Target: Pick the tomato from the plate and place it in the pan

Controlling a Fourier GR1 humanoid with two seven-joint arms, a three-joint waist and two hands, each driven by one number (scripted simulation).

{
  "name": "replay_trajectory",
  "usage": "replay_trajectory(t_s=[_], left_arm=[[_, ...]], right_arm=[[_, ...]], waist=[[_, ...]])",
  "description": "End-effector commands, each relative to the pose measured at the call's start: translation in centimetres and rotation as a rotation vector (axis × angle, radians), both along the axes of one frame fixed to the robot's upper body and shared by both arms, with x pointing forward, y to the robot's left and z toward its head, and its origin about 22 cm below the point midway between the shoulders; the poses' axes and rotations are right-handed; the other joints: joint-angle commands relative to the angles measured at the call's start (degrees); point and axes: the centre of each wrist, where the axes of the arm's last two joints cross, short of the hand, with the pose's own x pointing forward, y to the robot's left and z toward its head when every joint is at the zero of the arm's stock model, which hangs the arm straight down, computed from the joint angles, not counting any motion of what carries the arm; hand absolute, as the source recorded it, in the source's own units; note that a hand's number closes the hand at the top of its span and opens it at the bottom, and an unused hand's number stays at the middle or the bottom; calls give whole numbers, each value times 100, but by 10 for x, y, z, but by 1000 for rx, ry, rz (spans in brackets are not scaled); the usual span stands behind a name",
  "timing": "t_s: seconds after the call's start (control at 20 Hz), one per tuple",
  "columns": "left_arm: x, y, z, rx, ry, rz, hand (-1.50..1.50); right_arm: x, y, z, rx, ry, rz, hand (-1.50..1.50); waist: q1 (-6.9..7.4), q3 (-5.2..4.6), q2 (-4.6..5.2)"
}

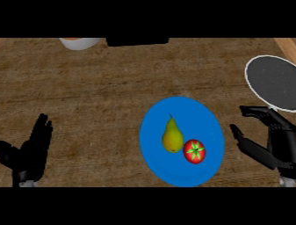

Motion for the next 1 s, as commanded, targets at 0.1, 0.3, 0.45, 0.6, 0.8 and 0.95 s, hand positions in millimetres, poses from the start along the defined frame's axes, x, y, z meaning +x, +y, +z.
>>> replay_trajectory(t_s=[0.1,0.3,0.45,0.6,0.8,0.95], left_arm=[[-10,-10,-12,-77,49,52,0],[-7,-26,-13,-106,55,7,0],[3,-40,-5,-90,38,-23,0],[8,-43,-3,-100,38,-35,0],[10,-47,-3,-111,43,-64,0],[11,-46,-2,-106,24,-73,0]], right_arm=[[-70,45,-45,-162,-32,-227,-150],[-104,68,-60,-265,-13,-378,-150],[-115,76,-55,-309,26,-452,-150],[-109,86,-52,-345,77,-499,-150],[-83,78,-25,-407,191,-497,-150],[-81,58,-29,-578,407,-425,-150]], waist=[[-65,-19,0],[129,-23,71],[257,-27,105],[377,-27,140],[482,-38,169],[590,-54,228]])
